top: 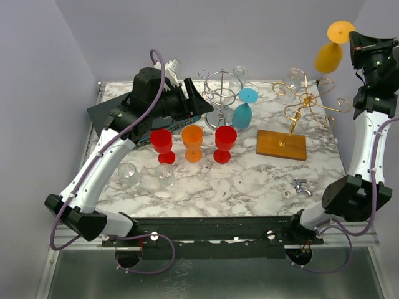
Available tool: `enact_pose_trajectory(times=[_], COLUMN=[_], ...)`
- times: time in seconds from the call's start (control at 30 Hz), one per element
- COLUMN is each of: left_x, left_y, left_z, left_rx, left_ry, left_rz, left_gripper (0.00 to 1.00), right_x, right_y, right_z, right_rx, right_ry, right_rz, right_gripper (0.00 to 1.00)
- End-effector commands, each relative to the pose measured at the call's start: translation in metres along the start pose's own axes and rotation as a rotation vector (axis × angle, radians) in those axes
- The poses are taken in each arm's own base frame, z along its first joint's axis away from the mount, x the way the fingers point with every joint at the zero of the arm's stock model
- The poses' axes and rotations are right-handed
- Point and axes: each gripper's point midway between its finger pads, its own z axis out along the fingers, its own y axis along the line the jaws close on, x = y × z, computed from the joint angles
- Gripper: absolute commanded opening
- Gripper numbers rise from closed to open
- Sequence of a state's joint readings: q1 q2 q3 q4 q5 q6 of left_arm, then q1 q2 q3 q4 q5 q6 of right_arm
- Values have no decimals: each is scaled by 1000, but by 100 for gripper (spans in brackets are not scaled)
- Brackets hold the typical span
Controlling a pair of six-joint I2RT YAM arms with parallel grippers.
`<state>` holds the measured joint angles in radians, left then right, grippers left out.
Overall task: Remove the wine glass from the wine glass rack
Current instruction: Place the wine glass at the center of the board.
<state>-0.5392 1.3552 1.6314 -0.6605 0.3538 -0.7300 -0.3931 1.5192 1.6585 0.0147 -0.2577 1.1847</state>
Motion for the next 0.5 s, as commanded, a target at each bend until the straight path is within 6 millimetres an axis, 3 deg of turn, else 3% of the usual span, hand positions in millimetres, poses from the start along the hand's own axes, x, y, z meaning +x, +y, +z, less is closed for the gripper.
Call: enact_pose_trajectory(times=[0.0, 0.27, 0.47], left_x=[-28, -51, -62], left_y=[-19, -37, -46], left_z=[-5, -9, -11], left_rx=[53, 132, 208], left_ry=[-71, -132, -169], left_rz=[18, 30, 28], left_gripper=[67, 68, 70], right_x=[-20, -8, 28], right_y=[87, 153, 168], right_z=[-28, -79, -110], right_rx=[-198, -329, -375], right_ry=[-68, 36, 242], right_rz=[-74, -66, 25], right_gripper=[1, 1, 1])
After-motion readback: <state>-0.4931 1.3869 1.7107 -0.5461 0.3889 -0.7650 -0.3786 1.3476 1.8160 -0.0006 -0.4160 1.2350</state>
